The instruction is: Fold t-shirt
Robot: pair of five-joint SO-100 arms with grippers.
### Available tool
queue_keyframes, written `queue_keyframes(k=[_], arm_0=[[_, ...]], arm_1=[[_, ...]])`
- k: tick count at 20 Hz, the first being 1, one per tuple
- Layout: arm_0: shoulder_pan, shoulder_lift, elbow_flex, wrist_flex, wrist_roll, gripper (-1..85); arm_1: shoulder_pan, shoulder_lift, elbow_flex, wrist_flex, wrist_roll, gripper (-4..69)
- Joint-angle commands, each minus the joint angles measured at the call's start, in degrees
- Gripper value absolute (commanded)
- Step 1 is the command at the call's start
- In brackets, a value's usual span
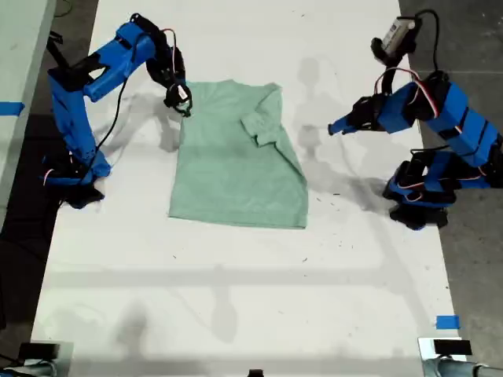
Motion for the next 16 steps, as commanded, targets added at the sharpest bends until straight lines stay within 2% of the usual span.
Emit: queue_keyframes(k=[1, 3, 6, 8, 10, 16], arm_0=[[2.02, 8.96, -0.26, 0.53, -1.93, 0.0], [4.92, 9.76, -0.35, -1.05, -4.57, 0.0], [11.25, 7.47, -1.67, -6.77, -7.91, 0.0], [15.12, 2.02, -7.56, -9.14, -9.58, 0.0], [17.84, -7.56, -19.51, -8.53, -10.63, 0.0], [20.83, -17.49, -21.97, -24.35, -12.48, 0.0]], arm_1=[[0.44, 2.20, 0.00, -1.67, 0.62, 13.9], [0.26, 2.90, 0.26, -1.14, 0.79, 14.0], [-0.35, 4.31, 1.05, 0.00, 1.67, 13.9], [-1.14, 5.89, 2.20, 0.44, 2.81, 13.9], [-2.37, 7.65, 3.60, 0.62, 4.31, 13.9], [-6.33, 14.33, 11.07, -0.88, 9.05, 13.9]])
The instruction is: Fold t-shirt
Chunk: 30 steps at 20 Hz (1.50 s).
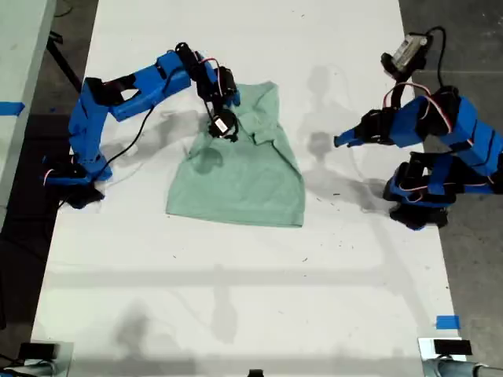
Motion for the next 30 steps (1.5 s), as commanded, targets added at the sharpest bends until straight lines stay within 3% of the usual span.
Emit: queue_keyframes(k=[1, 3, 4, 6, 13, 16, 18, 23, 30], arm_0=[[1.85, -0.79, -3.60, -6.50, -0.70, 0.0], [2.20, -1.76, -3.69, -8.70, -0.26, 1.6], [2.81, -1.23, -3.78, -9.40, 2.20, 13.7], [4.13, 3.78, -3.60, -7.29, 4.57, 20.8], [4.66, 29.97, -1.32, 16.61, 10.81, 22.6], [7.73, 39.73, 4.48, 23.99, 11.78, 22.6], [10.46, 45.70, 13.62, 24.26, 11.34, 22.5], [18.63, 57.66, 38.85, 15.29, 5.98, 22.8], [24.17, 57.66, 46.49, 9.76, 0.70, 22.5]], arm_1=[[-1.49, 2.90, 1.14, -1.23, 1.76, 14.0], [-1.76, 4.48, 2.81, -1.76, 2.55, 14.0], [-1.85, 5.27, 3.60, -2.11, 2.72, 14.1], [-2.11, 6.50, 5.01, -2.46, 3.16, 14.3], [-4.22, 8.00, 9.49, -6.24, 3.25, 16.7], [-6.33, 7.91, 12.66, -8.61, 3.43, 18.6], [-8.53, 7.12, 16.52, -13.10, 3.69, 20.2], [-12.57, -4.83, 22.76, -26.10, 4.83, 23.6], [-12.57, -22.76, 24.17, -39.11, 3.96, 24.5]])
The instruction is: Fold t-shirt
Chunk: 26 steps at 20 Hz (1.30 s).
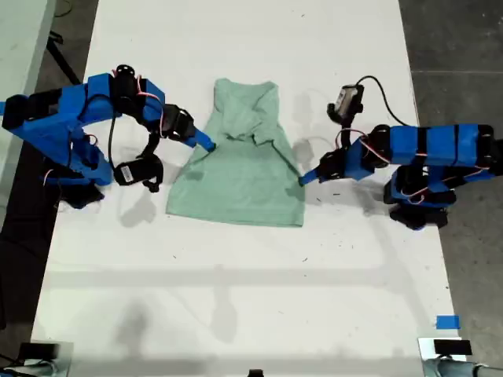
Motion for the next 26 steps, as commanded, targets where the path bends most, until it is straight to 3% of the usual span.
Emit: queue_keyframes(k=[1, 8, 10, 11, 13, 17, 20, 22, 26], arm_0=[[1.58, 1.58, -0.26, -2.46, -1.23, 22.4], [0.62, 1.58, -0.18, -2.37, -1.23, 22.0], [0.53, 1.58, 0.00, -2.29, -1.23, 21.8], [0.53, 1.58, 0.09, -2.29, -1.23, 21.8], [0.53, 1.76, 0.35, -2.20, -1.23, 21.8], [0.62, 1.76, 0.44, -2.81, -1.23, 21.6], [0.70, 1.76, 0.09, -2.90, -1.05, 21.6], [0.79, 1.93, 0.09, -2.90, -1.23, 21.5], [0.97, 2.02, -0.53, -2.90, -1.23, 21.2]], arm_1=[[-1.14, -5.98, -0.88, -6.15, 0.18, 24.6], [-4.66, -27.25, -6.77, -15.47, 3.43, 19.9], [-5.01, -29.71, -9.40, -14.59, 3.60, 12.6], [-5.10, -29.79, -9.67, -14.15, 3.96, 4.2], [-5.54, -27.69, -10.55, -10.28, 3.78, 0.0], [-5.98, -14.41, -15.12, 9.76, 3.08, -0.1], [-6.68, -4.83, -21.27, 20.48, 2.55, -0.1], [-7.56, -7.47, -26.98, 21.45, 2.64, -0.1], [-9.40, -27.95, -43.51, 17.58, 3.69, -0.1]])
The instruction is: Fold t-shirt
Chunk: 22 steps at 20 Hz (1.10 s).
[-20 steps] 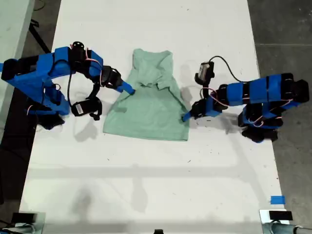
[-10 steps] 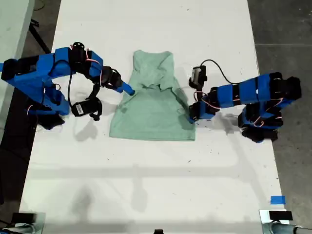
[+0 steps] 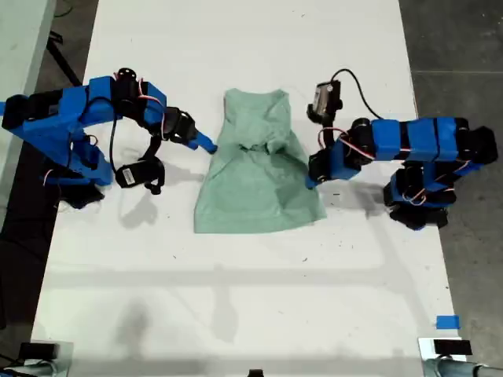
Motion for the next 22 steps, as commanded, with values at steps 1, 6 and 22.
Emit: queue_keyframes(k=[1, 6, 22], arm_0=[[0.35, 2.02, -1.58, -0.97, -0.44, 21.2], [0.70, 2.46, -1.32, -0.62, -0.70, 21.0], [4.83, 5.27, 4.48, -0.35, -5.10, 21.5]], arm_1=[[-1.58, -13.18, -16.35, -1.14, 0.88, -0.1], [-3.25, -36.47, -40.69, 4.04, 3.96, -0.1], [0.35, -22.85, -48.52, 22.15, 0.35, 26.4]])
